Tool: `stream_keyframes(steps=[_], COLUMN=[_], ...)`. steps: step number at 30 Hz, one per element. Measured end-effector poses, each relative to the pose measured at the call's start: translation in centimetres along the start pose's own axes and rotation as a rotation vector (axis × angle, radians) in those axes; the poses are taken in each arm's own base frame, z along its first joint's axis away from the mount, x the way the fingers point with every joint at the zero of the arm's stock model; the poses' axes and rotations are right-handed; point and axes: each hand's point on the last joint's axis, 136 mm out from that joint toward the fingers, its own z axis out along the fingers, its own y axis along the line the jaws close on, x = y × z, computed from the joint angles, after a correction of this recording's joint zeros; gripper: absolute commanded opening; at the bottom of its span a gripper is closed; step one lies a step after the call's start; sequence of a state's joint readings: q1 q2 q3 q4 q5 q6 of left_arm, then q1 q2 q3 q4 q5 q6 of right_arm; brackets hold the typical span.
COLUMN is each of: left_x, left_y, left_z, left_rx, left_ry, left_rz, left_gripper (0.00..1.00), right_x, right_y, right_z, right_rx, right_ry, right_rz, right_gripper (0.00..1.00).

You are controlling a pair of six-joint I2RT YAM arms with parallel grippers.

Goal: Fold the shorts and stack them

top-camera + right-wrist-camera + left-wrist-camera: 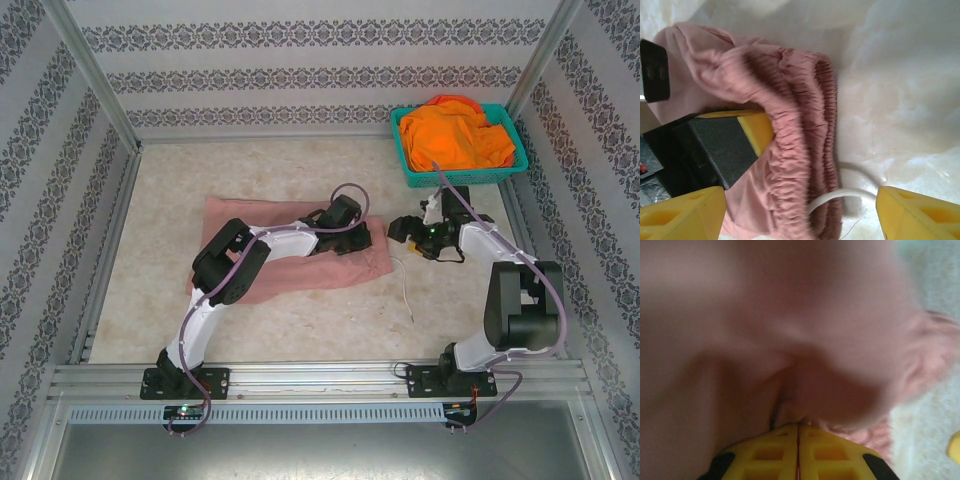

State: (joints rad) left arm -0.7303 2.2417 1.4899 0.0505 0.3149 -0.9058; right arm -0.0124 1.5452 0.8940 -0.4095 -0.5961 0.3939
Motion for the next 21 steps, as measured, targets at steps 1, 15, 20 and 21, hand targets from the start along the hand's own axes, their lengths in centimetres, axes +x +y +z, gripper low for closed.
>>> stream_keyframes(steps=[1,15,20,21], left_x=[-0.2,0.2,0.2,0.2], left_y=[0.1,0.8,0.8,0.8], left_z=[-0.2,-0.9,-0.9,-0.9], left_rx=[0.006,0.019,0.018,0.018], left_ry=[-0.01,-0.033,-0.035,-0.034], left_rz=[-0.004,-0.038,-0.039,-0.039], left_gripper=[0.07,0.06,0.06,0.06], right_x=[0.2,3.3,3.2,3.2], right_y=[0.0,0.6,1.1,1.1], right_z=[0.4,5.7,6.5,6.6], right_rx=[0.0,0.011,0.007,0.007], right_ry=[0.013,0.167,0.165,0.165], right_rz=[0.001,0.02,0.028,0.031], right_gripper=[0.76,0.65,0.59,0.57])
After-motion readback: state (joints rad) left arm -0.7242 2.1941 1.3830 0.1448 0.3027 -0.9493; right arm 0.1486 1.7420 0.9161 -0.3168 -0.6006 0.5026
